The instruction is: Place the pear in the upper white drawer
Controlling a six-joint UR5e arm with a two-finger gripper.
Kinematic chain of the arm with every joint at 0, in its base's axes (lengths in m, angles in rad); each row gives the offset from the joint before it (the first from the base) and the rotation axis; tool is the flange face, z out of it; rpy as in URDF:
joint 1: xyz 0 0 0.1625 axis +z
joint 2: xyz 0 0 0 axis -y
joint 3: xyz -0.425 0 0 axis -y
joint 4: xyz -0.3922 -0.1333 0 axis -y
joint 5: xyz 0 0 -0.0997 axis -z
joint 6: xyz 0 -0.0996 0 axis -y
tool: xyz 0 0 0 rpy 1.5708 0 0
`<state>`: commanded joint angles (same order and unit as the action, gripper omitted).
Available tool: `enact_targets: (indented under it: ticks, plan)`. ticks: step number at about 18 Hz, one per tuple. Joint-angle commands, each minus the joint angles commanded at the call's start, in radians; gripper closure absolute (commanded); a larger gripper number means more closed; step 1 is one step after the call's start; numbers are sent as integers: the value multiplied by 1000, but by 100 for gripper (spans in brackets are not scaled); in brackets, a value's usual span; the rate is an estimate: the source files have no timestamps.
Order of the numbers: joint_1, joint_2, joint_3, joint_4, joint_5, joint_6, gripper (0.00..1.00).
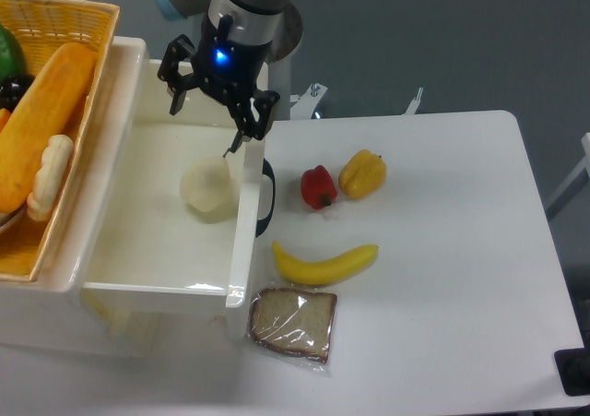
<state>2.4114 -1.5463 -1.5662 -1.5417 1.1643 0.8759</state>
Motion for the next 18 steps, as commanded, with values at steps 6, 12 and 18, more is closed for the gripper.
enact_targets:
  ticks: [6, 12, 18]
  plan:
    - [48, 5, 8, 66, 77, 5, 0]
    - [95, -15, 5, 80, 201, 201, 0]
    - [185, -21, -12, 80, 236, 327, 0]
